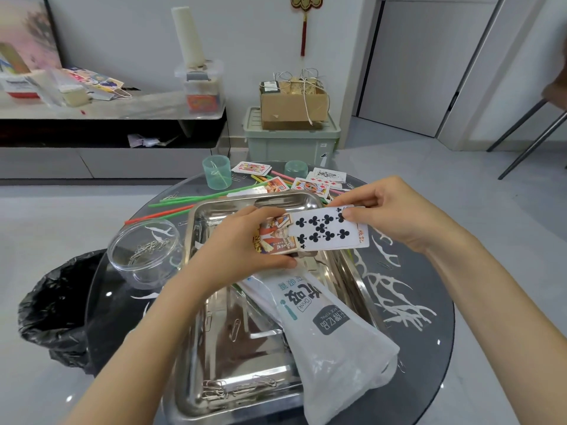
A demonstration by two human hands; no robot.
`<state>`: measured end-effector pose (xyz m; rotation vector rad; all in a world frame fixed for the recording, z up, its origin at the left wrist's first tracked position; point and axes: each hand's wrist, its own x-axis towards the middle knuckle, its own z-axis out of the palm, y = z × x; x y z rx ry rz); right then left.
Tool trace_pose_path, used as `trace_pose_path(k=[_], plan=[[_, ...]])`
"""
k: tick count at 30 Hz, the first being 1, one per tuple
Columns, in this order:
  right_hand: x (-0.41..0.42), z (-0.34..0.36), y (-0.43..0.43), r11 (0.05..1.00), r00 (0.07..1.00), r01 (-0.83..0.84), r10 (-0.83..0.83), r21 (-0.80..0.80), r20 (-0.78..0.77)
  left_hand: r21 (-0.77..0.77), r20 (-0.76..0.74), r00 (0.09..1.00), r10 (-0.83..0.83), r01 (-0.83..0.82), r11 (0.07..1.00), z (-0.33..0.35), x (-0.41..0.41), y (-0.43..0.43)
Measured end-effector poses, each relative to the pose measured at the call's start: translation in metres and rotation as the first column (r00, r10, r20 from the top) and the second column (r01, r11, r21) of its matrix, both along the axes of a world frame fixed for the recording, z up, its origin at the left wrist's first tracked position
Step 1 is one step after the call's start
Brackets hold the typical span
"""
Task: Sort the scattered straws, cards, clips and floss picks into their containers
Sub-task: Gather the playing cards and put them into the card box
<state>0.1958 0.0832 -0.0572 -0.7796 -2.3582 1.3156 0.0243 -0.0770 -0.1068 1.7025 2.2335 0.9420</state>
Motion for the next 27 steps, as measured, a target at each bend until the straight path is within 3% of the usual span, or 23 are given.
trace_pose_path(k=[5,8,10,14,16,19,22,27], plan=[[-0.034,0.007,-0.021,0.997,0.999,0.001,-0.005,0.071,0.051,0.057,0.038,0.999,-0.031,0.028,0.998,0.008,-0.001,-0.002],[-0.056,0.003,-0.045,0.981,0.987,0.149,-0.141,0.125,-0.073,0.153,0.103,0.993,0.062,-0.077,0.985,0.011,-0.006,-0.005],[-0.065,-0.001,-0.058,0.983,0.994,0.108,-0.107,0.146,-0.020,0.173,0.096,0.986,0.139,-0.154,0.973,0.011,-0.012,-0.005],[-0.089,-0.012,-0.085,0.989,0.983,-0.118,0.103,0.094,0.150,0.173,0.062,0.970,0.233,-0.241,0.955,0.008,-0.026,-0.009],[-0.099,-0.010,-0.085,0.981,0.969,-0.193,0.195,-0.033,0.150,0.170,0.053,0.963,0.266,-0.271,0.947,0.004,-0.034,-0.013],[-0.117,-0.005,-0.062,0.987,0.990,-0.110,0.119,-0.120,0.070,0.183,0.111,0.955,0.276,-0.292,0.939,0.001,-0.048,-0.015],[-0.151,-0.011,-0.019,0.996,0.991,-0.003,-0.009,0.090,0.132,0.135,0.107,0.964,0.243,-0.256,0.957,0.000,-0.062,-0.015],[-0.212,-0.036,0.040,0.939,0.954,-0.042,-0.064,0.342,0.293,0.108,0.008,0.952,0.306,-0.305,0.946,-0.005,-0.086,-0.017]])
